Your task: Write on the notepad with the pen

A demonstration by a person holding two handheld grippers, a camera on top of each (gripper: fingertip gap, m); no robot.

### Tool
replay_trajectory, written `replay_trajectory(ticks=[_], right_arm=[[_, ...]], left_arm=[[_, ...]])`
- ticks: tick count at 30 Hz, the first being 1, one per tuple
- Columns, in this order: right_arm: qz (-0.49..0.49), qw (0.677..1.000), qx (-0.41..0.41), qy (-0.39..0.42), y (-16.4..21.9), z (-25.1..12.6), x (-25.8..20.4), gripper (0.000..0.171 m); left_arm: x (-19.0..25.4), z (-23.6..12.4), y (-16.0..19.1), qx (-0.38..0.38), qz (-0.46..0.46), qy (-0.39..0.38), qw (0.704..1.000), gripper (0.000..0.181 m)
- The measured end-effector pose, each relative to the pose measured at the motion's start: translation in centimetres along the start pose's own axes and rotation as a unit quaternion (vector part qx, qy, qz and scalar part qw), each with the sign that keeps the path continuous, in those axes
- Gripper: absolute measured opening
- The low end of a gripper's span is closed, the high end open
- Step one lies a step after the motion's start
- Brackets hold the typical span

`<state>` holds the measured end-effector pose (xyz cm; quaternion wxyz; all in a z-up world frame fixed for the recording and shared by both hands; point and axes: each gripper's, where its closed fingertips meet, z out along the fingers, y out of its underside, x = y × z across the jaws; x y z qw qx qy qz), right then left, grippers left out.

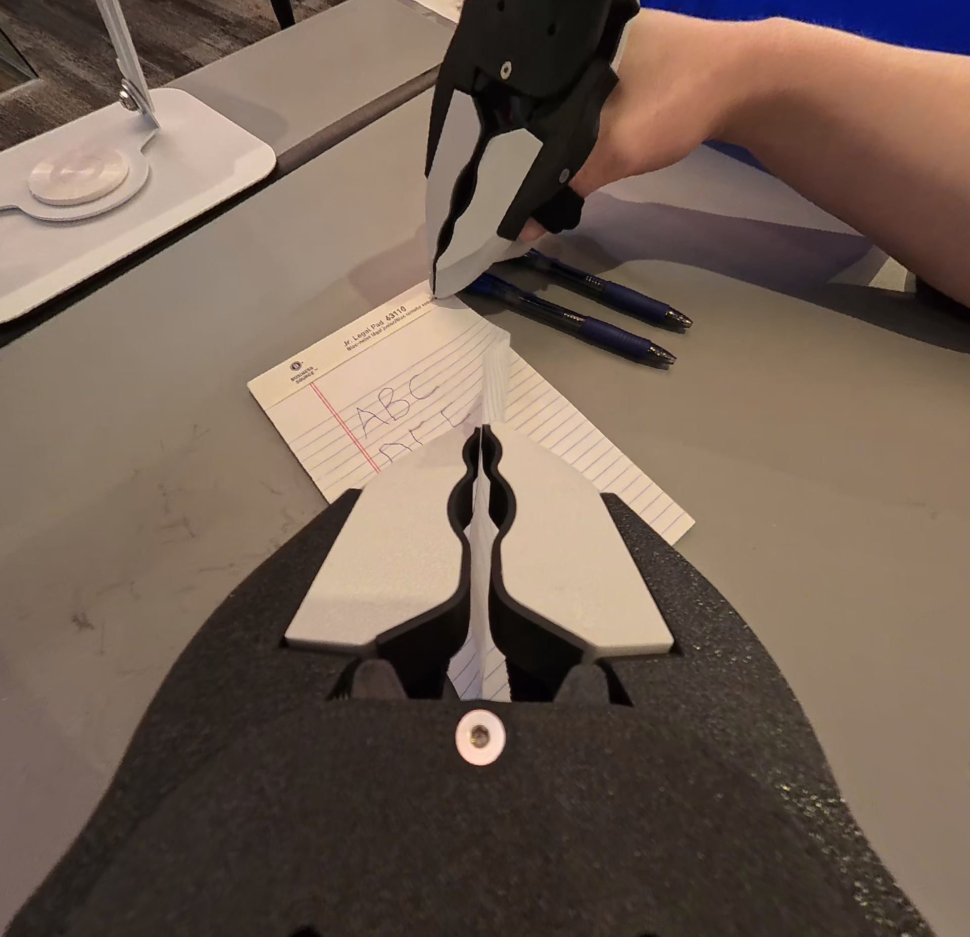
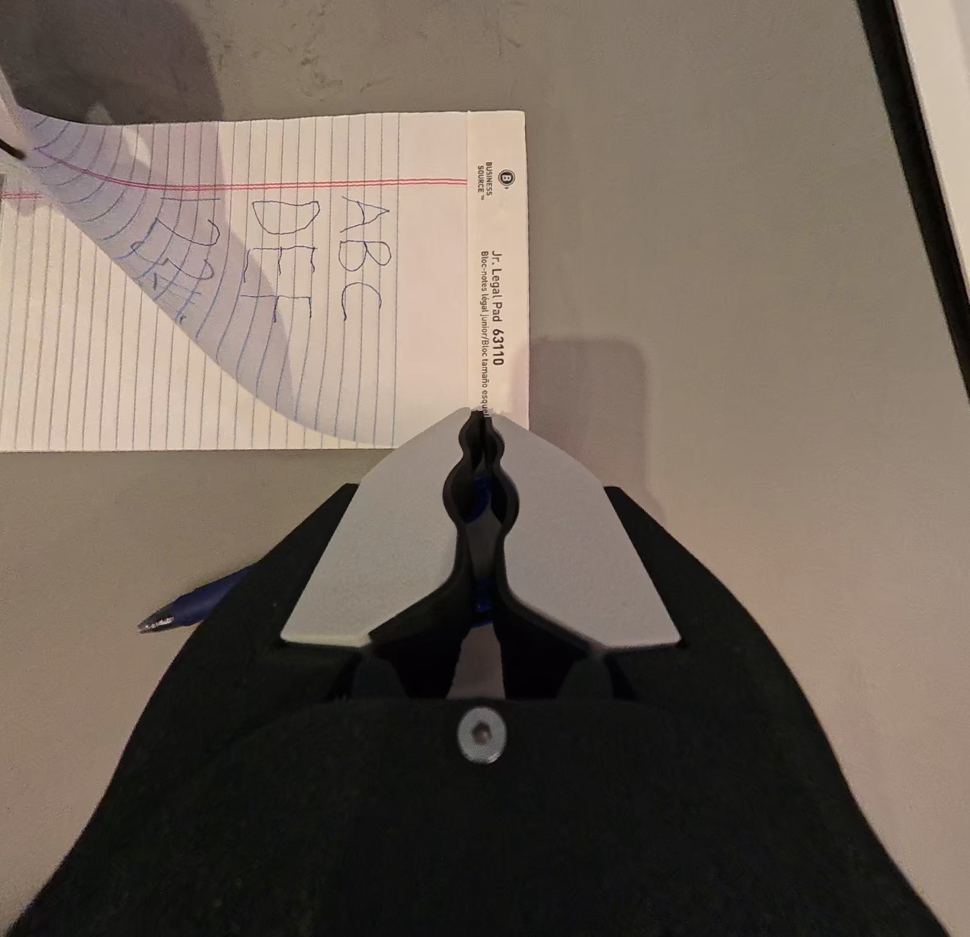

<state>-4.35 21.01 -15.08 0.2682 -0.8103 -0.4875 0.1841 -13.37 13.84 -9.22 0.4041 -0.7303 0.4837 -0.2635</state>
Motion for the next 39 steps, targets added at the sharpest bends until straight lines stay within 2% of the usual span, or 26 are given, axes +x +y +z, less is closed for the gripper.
replay_trajectory(ticks=[5,29,33,39], right_arm=[[-0.003,1.0,0.001,0.001,0.0,0.0,0.0,0.001],[-0.013,1.0,0.012,0.001,0.1,0.0,-0.1,0.001],[-0.014,1.0,0.014,0.0,0.1,0.0,-0.1,0.002],[-0.016,1.0,0.009,0.003,0.1,0.0,-0.1,0.002]], left_arm=[[-0.3,-1.1,-1.0,0.02,-0.005,-0.001,1.0,0.0],[-0.2,-1.2,-0.7,0.023,-0.011,0.009,1.0,0.0],[-1.2,-3.4,-2.2,0.062,-0.029,0.004,0.998,0.0],[-2.2,-4.4,-1.5,0.06,-0.041,0.001,0.997,0.0]])
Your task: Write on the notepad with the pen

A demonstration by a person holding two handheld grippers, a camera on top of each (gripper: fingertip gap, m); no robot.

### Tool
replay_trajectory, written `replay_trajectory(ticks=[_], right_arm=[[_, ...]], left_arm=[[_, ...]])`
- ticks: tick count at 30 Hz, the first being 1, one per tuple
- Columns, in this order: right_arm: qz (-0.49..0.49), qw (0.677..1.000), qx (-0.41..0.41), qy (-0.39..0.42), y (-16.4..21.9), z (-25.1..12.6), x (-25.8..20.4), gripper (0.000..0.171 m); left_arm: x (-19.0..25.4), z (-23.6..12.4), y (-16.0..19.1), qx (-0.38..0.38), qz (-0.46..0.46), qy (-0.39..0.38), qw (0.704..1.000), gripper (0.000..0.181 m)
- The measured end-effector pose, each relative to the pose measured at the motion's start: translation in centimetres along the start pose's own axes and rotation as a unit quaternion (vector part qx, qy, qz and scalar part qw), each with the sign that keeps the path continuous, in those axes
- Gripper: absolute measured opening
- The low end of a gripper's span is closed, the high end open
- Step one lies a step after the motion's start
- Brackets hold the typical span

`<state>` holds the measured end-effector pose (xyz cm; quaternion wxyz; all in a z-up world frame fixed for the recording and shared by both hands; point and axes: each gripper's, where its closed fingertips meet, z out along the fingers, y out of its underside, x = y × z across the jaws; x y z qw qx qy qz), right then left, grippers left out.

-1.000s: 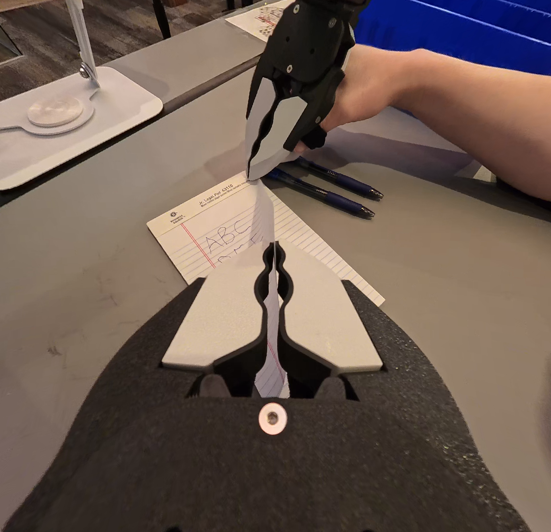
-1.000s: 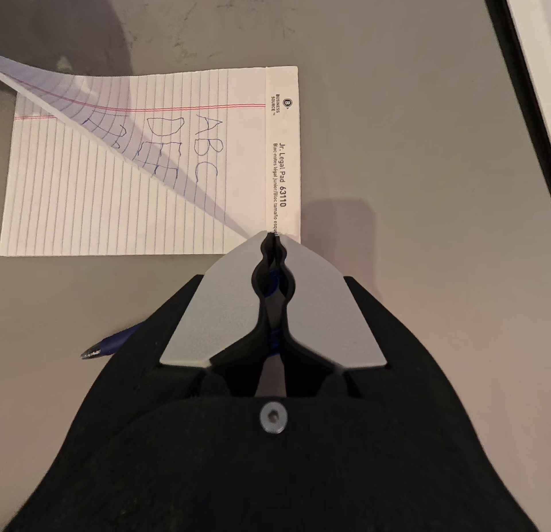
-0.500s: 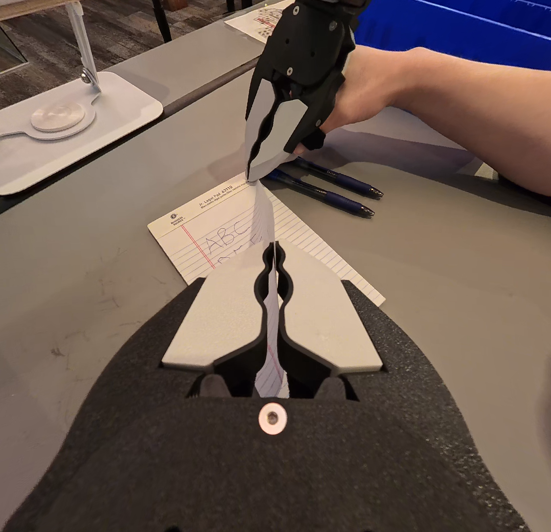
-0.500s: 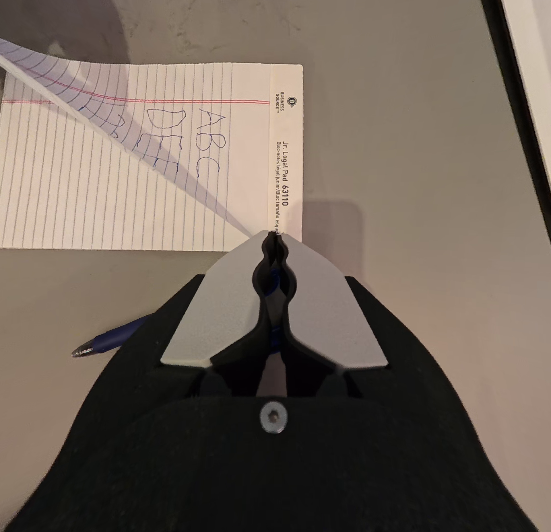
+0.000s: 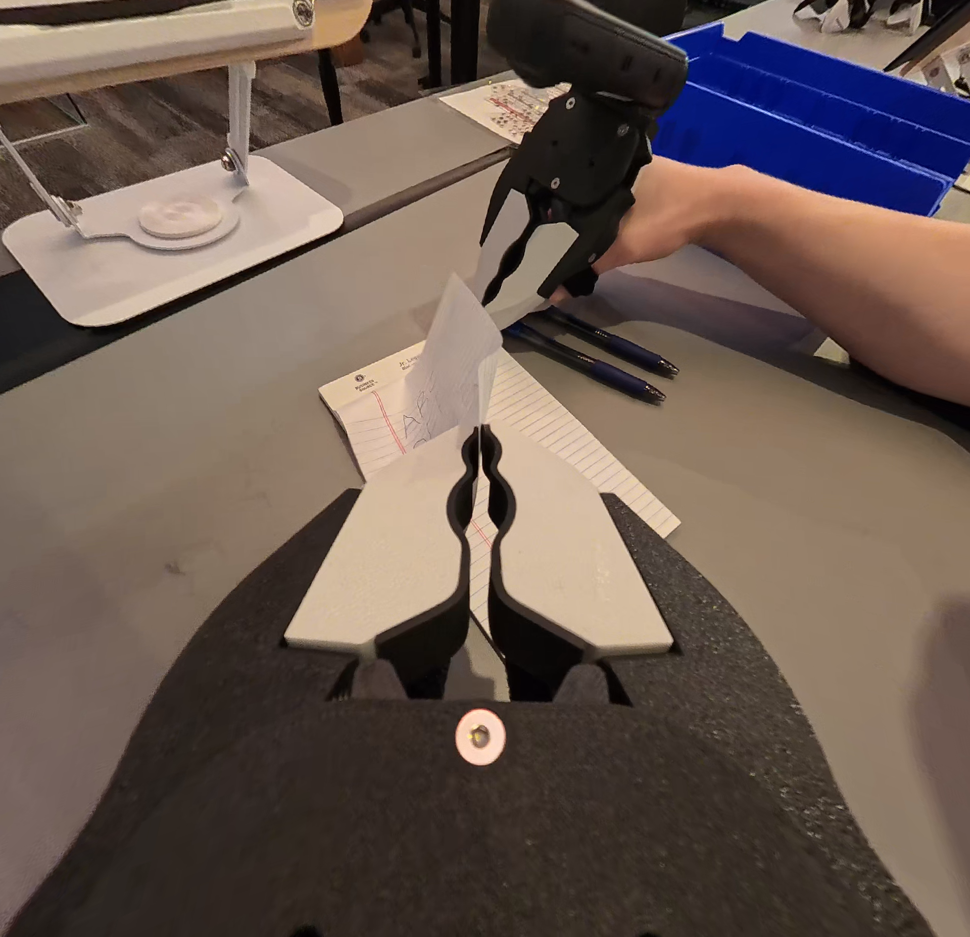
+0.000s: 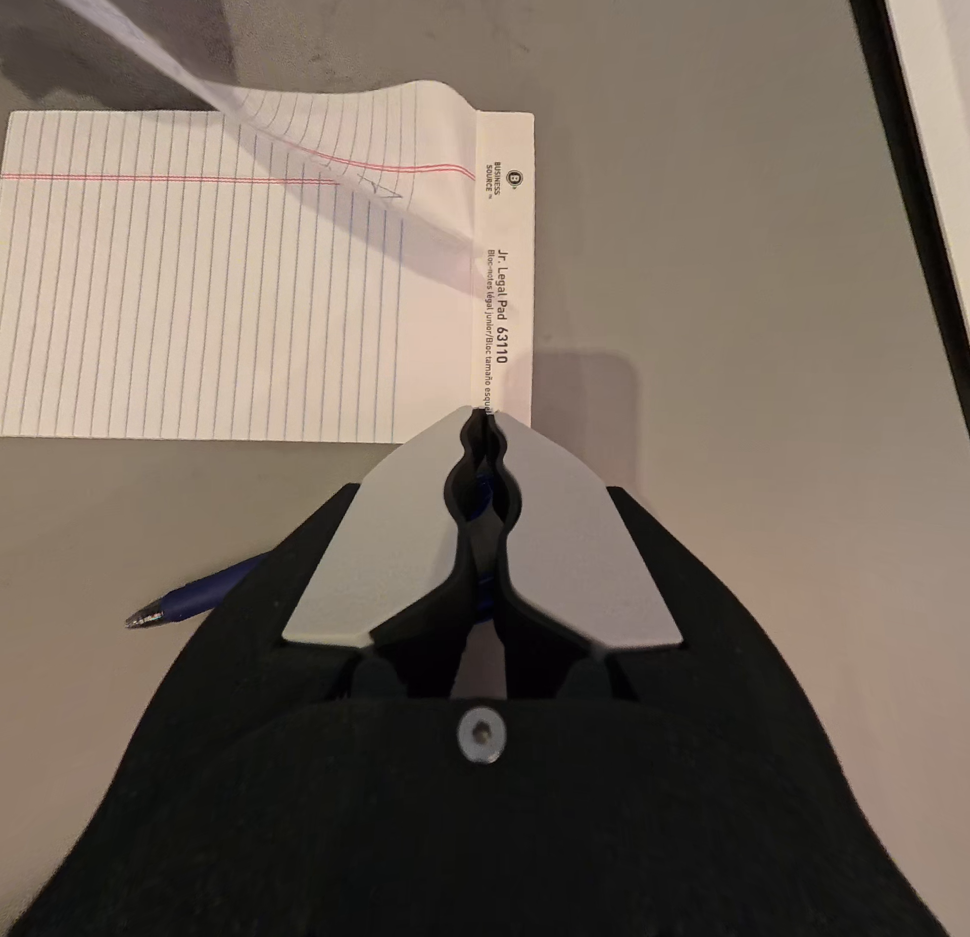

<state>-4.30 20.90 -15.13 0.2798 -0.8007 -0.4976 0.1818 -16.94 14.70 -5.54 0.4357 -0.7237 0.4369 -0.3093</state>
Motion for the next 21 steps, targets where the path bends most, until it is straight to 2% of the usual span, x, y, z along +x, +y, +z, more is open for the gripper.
replay_trajectory(ticks=[5,7,12,16,21], right_arm=[[-0.001,1.0,0.0,0.001,0.0,0.0,0.0,0.001],[-0.004,1.0,-0.001,0.002,0.0,0.0,0.0,0.001],[-0.005,1.0,-0.001,0.001,0.0,0.0,0.0,0.001],[0.008,1.0,0.016,-0.006,-0.1,0.0,0.0,0.001],[0.034,0.999,0.038,-0.002,-0.2,0.0,0.0,0.001]], left_arm=[[-1.3,-0.9,-1.7,-0.001,0.027,-0.034,0.999,0.0],[-3.1,-3.2,-3.7,0.005,0.055,-0.074,0.996,0.0],[-5.6,-9.4,-8.1,0.005,0.052,-0.105,0.993,0.0],[-4.9,-12.0,-9.6,-0.005,0.085,-0.129,0.988,0.0],[-3.7,-12.7,-9.9,-0.011,0.088,-0.138,0.986,0.0]])
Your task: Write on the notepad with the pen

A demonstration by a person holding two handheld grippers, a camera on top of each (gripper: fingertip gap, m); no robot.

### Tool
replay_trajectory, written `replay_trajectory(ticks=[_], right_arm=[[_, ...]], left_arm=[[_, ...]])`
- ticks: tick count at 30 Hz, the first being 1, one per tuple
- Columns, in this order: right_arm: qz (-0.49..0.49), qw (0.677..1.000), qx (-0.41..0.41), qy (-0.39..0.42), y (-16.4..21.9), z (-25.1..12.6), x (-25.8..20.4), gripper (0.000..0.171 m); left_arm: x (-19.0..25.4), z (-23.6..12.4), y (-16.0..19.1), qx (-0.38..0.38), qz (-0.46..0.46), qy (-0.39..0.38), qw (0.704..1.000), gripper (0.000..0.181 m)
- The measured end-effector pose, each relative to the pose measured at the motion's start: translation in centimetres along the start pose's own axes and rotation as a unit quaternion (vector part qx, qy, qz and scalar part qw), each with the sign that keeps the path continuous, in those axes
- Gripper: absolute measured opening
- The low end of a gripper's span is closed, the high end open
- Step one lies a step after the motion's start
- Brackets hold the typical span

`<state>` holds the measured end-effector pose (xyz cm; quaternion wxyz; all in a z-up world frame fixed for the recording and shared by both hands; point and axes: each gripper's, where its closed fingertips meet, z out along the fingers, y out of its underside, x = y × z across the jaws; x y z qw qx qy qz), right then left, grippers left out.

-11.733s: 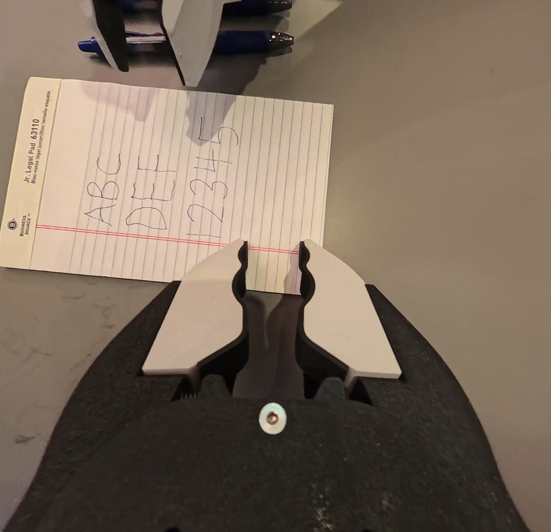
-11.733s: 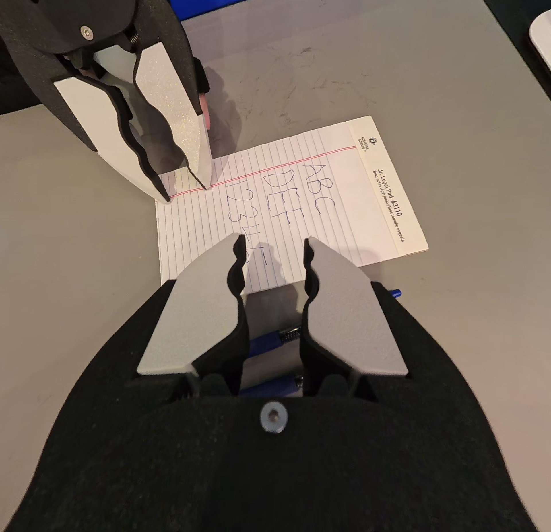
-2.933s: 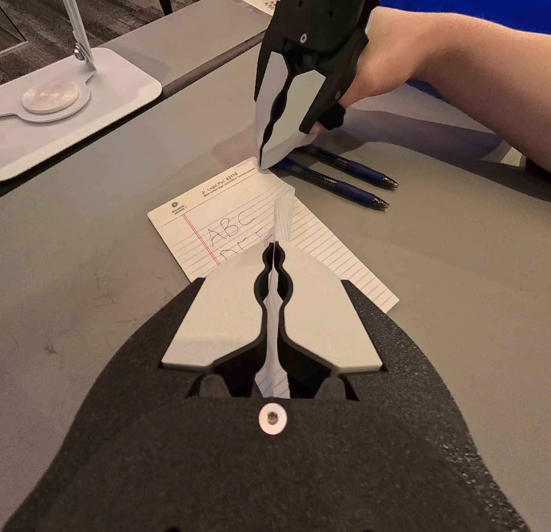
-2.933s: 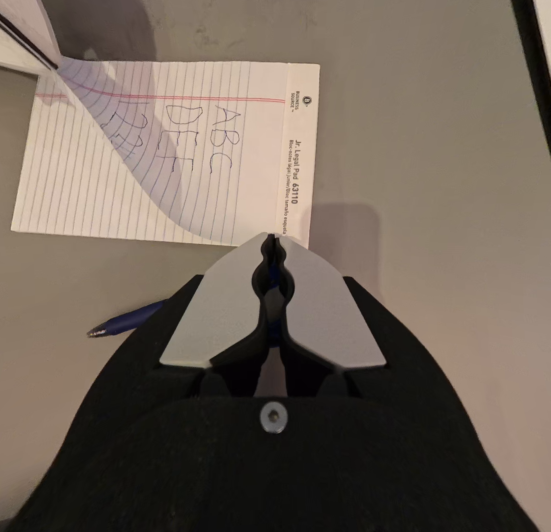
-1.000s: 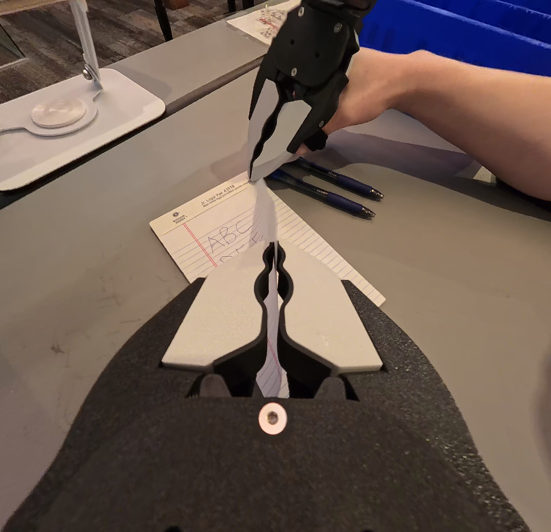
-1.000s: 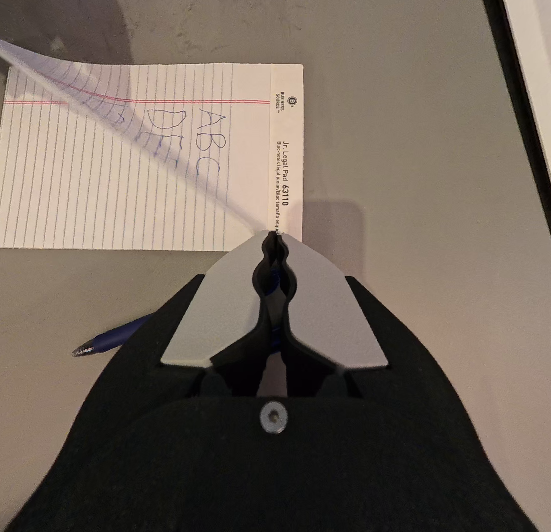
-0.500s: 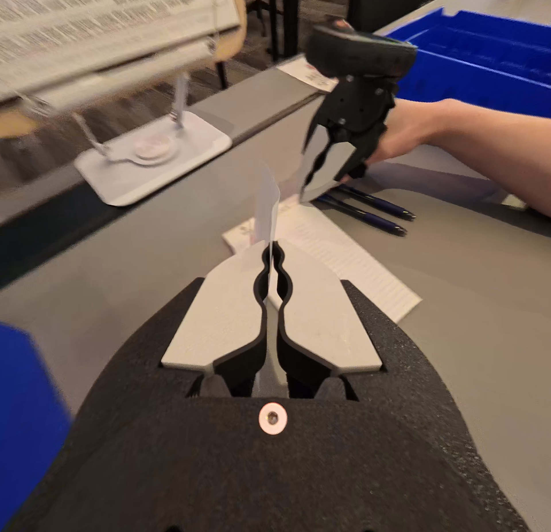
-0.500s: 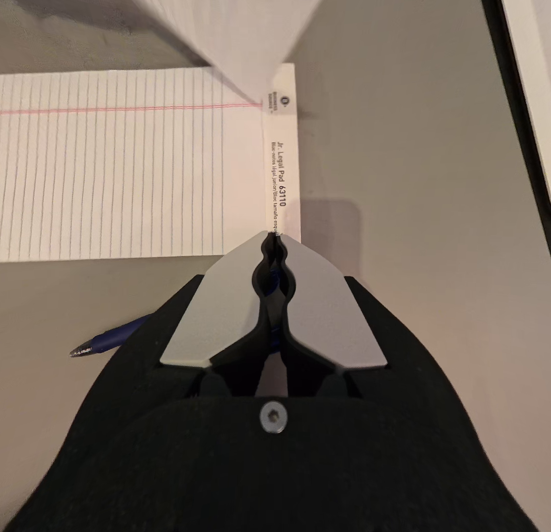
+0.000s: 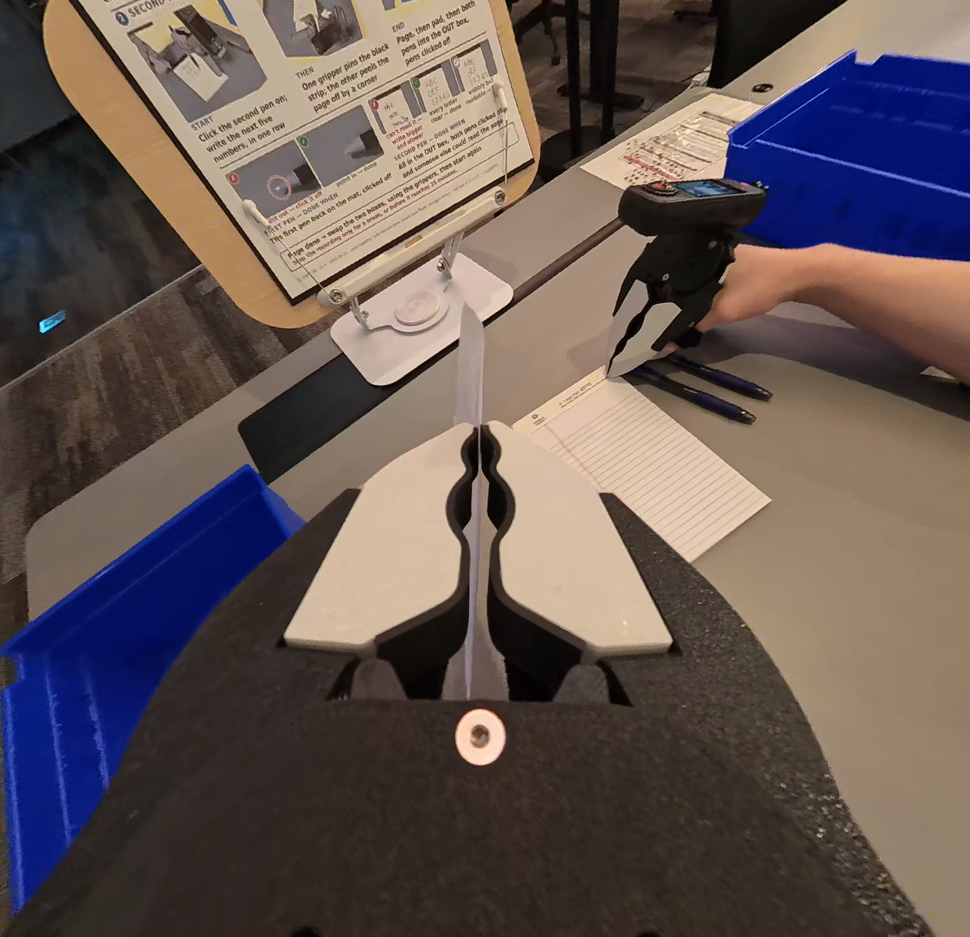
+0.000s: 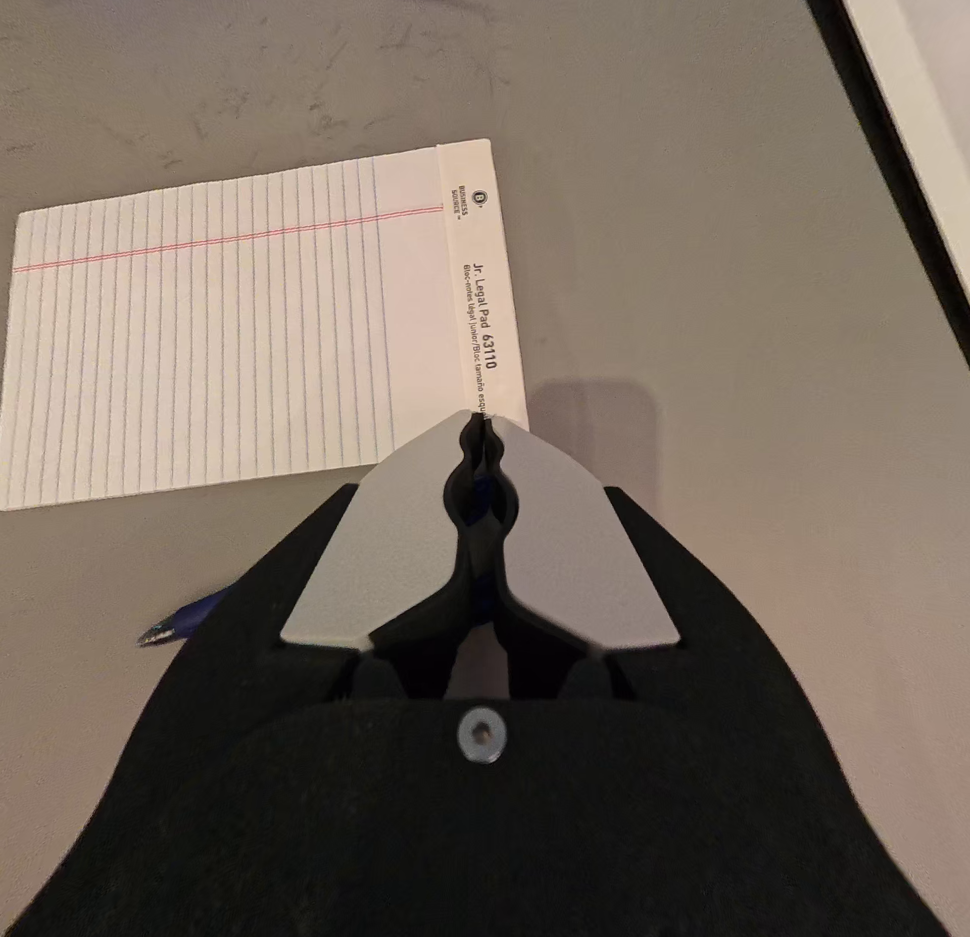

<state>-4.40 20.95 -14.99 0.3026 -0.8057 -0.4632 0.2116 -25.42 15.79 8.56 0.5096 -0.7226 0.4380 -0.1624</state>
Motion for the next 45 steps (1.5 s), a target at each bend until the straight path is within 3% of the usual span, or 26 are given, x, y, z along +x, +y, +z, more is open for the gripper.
replay_trajectory(ticks=[11,19,31,45], right_arm=[[0.072,0.994,0.076,0.009,-2.3,-2.9,-1.0,0.005],[0.158,0.981,0.11,-0.01,-3.7,-5.4,-3.2,0.008],[0.274,0.951,0.12,-0.072,-6.2,-9.8,-9.8,0.024],[0.429,0.895,0.091,-0.084,-9.5,-14.8,-12.5,0.044]], left_arm=[[1.4,0.1,1.3,0.012,-0.051,0.009,0.999,0.0],[2.6,-0.2,0.9,0.071,-0.074,0.015,0.995,0.0],[5.8,1.7,1.0,0.118,-0.067,-0.001,0.991,0.0],[9.5,3.7,0.8,0.145,-0.06,-0.019,0.987,0.0]])
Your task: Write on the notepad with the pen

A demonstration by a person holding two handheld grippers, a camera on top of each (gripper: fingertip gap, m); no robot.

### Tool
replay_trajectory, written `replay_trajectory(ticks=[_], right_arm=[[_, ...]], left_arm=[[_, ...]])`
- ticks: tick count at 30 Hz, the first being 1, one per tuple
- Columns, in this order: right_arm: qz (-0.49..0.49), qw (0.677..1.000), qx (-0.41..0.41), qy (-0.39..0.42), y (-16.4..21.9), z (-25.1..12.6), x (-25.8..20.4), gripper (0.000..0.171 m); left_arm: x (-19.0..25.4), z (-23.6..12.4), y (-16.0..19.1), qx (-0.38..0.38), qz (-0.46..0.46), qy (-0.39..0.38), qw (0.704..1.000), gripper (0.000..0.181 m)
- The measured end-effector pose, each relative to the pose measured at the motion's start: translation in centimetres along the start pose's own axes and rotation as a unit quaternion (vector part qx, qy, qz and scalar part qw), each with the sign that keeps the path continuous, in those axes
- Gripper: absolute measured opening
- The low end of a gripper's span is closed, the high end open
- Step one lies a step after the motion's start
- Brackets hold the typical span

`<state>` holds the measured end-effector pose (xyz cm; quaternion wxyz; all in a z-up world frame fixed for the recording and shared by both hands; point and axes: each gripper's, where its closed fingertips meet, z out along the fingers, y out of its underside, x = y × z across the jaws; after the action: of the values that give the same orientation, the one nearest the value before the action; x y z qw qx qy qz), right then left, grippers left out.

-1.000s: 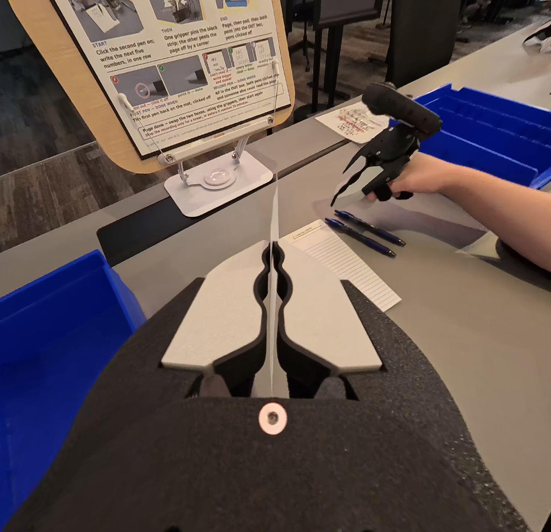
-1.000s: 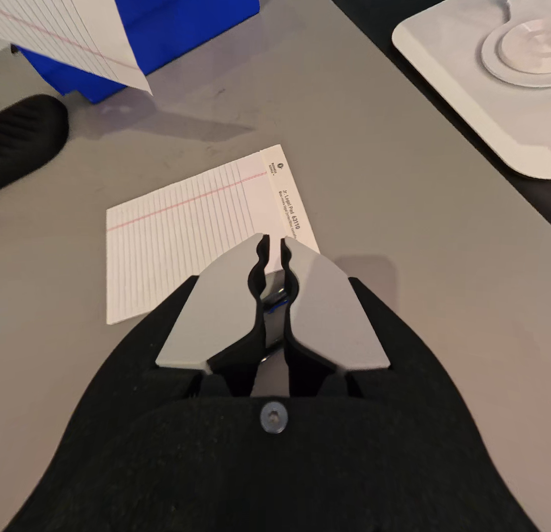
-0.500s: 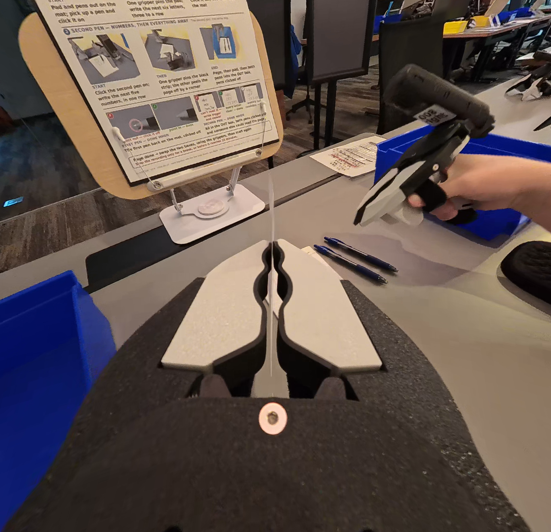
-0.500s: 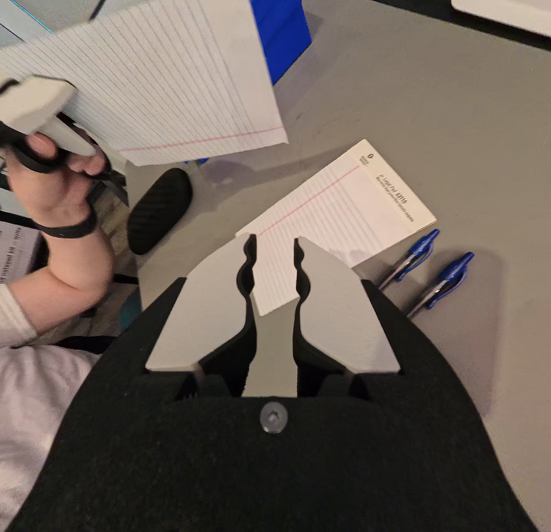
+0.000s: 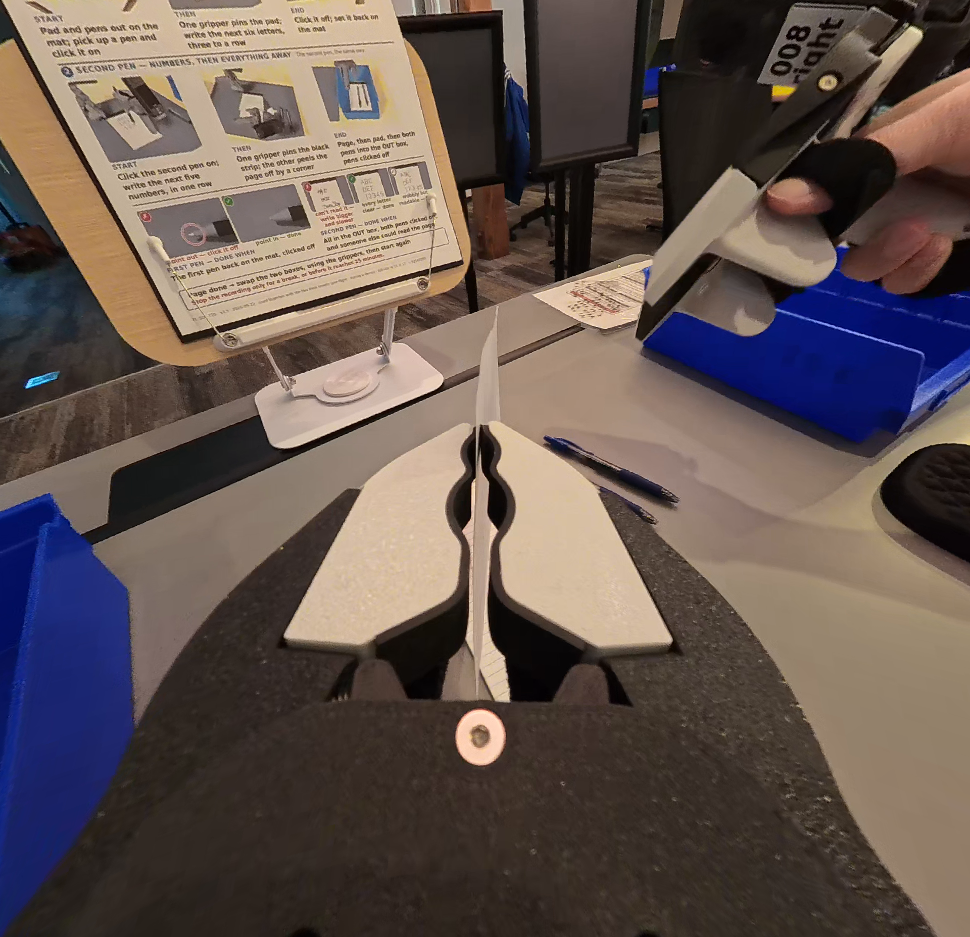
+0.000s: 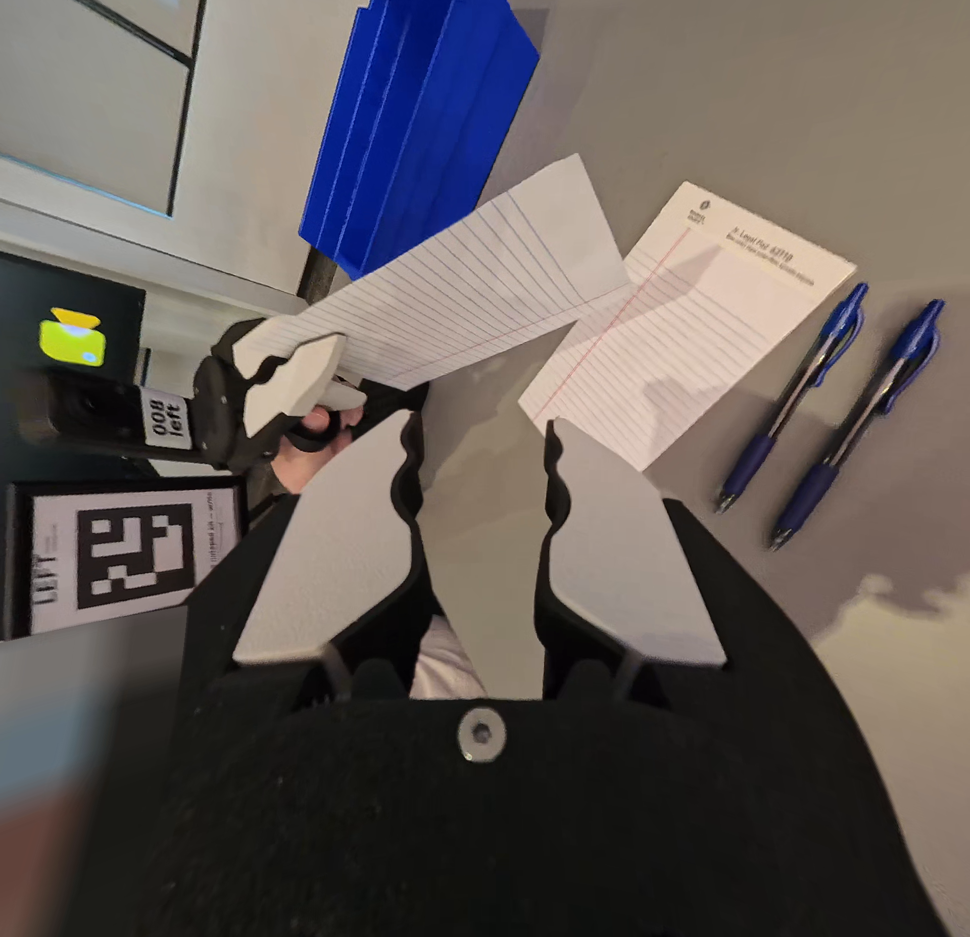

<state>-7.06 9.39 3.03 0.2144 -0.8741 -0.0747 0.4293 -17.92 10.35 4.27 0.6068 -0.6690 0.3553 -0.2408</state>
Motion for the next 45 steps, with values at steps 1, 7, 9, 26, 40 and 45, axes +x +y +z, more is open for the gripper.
replay_trajectory(ticks=[1,7,9,26,40,45], right_arm=[[0.018,1.0,-0.002,-0.007,0.3,-0.1,-0.1,0.044],[0.101,0.994,0.0,-0.031,1.9,-0.1,-0.1,0.048],[0.114,0.993,-0.004,-0.038,2.3,0.0,-0.5,0.051],[0.133,0.99,0.015,0.037,0.2,-1.7,0.2,0.05],[0.161,0.982,-0.053,0.088,2.7,0.1,2.8,0.045],[0.157,0.981,-0.067,0.093,3.4,0.0,2.9,0.034]], left_arm=[[0.3,0.0,0.0,0.0,0.001,0.003,1.0,0.0],[1.3,0.1,0.5,0.003,0.004,0.008,1.0,0.0],[1.7,0.1,0.6,0.003,0.008,0.008,1.0,0.0],[5.3,1.7,0.9,-0.008,0.056,0.019,0.998,0.0],[9.7,3.0,0.5,-0.017,0.155,0.015,0.988,0.0],[11.4,3.5,0.5,-0.023,0.178,0.018,0.984,0.0]])
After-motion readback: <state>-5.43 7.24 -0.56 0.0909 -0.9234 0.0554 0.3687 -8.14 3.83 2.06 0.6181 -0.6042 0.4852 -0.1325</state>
